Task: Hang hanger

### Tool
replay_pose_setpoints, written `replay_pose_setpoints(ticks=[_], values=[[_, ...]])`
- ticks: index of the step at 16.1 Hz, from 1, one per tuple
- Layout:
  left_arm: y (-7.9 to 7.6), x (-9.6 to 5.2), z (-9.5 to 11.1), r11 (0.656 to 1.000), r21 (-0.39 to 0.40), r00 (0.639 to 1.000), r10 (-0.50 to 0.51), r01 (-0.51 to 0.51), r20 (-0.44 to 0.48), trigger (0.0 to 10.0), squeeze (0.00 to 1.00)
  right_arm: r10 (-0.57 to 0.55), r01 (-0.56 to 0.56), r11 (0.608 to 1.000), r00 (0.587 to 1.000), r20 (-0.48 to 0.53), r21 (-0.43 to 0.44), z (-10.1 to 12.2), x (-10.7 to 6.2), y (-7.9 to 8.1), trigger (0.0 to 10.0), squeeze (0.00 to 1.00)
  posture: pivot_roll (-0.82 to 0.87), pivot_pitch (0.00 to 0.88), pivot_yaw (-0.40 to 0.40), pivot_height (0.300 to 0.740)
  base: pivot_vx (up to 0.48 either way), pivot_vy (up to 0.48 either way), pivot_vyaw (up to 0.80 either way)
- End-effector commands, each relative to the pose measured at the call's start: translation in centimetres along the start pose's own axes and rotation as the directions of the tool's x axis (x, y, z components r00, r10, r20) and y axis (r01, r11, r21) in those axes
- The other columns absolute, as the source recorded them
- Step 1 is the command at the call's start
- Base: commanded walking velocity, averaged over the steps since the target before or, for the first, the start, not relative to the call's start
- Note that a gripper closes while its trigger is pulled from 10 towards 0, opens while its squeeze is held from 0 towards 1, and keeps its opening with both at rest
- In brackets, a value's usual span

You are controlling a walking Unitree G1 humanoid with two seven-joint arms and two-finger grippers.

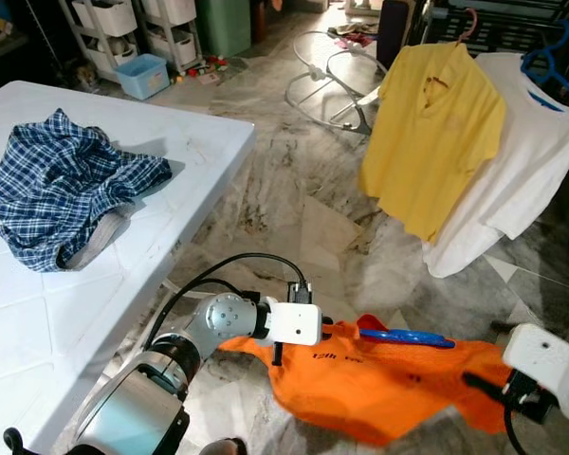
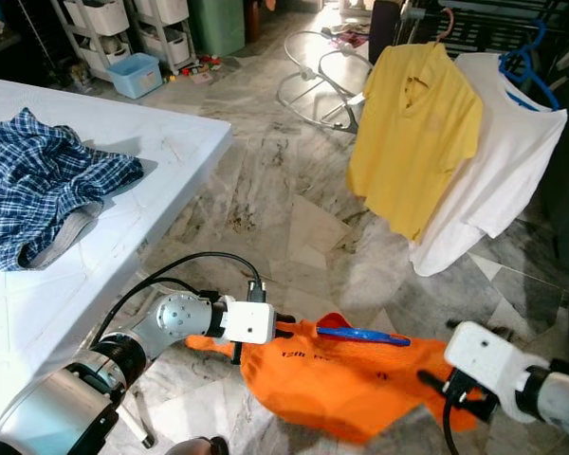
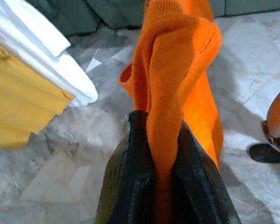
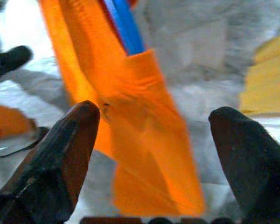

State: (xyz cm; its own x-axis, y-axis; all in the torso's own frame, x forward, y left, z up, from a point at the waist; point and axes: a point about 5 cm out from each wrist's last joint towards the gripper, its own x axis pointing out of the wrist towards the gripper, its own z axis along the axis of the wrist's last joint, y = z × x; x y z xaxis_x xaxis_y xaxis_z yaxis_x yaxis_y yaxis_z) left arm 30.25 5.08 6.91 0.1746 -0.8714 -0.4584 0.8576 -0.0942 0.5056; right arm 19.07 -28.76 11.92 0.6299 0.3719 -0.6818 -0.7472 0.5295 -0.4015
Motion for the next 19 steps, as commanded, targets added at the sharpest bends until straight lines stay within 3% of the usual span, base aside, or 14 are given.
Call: replay_pose_setpoints(ticks=[1,6,19], values=[[1.0,-0.1,0.9,0.999,0.041,0.999,0.008,-0.010,0.041,10.0,0.00,0.065,-0.065,0.998,0.998,0.004,0.010,-0.3,0.4,0.6,0.0,0.00,-0.09,0.100,0.006,0.740,0.000,0.000,0.00],[1.5,-0.5,1.7,0.996,0.086,0.994,-0.021,0.012,0.105,10.0,0.00,0.127,-0.127,0.992,0.992,-0.002,0.008,-1.1,1.3,0.9,0.0,0.00,-0.08,0.097,0.004,0.740,0.000,0.000,0.00],[1.2,-0.8,1.6,0.993,0.106,0.991,-0.060,0.048,0.118,10.0,0.00,0.135,-0.136,0.990,0.990,0.029,0.036,-1.5,2.1,1.3,0.0,0.00,-0.08,0.077,-0.001,0.740,0.000,0.000,0.00]])
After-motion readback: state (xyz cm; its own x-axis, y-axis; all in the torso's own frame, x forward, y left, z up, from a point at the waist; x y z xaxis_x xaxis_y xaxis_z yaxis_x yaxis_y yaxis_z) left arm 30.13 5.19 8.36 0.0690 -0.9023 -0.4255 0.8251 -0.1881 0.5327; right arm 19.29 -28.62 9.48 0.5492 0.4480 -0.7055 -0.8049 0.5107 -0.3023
